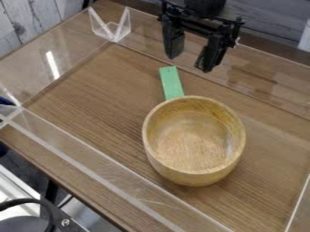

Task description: Put the green block in the brown bowl

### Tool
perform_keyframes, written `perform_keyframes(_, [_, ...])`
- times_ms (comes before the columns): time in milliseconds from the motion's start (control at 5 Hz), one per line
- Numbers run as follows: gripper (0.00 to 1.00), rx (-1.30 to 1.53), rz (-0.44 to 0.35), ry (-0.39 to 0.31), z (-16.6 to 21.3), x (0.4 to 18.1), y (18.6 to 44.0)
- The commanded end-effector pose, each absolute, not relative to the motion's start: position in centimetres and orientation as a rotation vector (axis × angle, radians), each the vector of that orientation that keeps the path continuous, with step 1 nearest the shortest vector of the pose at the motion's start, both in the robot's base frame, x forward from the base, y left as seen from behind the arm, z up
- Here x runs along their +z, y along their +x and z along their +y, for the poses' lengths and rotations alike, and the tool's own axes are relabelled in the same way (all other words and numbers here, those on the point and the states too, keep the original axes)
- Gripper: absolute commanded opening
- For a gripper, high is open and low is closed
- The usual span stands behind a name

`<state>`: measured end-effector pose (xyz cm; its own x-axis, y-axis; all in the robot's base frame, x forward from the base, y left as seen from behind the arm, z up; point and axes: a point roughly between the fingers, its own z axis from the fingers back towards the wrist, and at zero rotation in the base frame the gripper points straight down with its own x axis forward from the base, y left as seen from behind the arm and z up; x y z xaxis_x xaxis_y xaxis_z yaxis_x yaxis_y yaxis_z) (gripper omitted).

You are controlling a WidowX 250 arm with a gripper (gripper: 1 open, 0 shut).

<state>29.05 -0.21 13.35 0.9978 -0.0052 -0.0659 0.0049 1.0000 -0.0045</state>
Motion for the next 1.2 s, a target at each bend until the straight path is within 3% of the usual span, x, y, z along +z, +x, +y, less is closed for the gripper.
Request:
perform_keyframes(0, [1.00, 0.058, 0.052, -0.017, 1.1, 12.0, 29.6])
perform_keyframes(400, [1.00, 0.283, 0.199, -0.013, 1.7, 9.8, 30.7])
perform_keyframes(1000, [1.00, 0.482, 0.159, -0.042, 4.2, 5.6, 32.2])
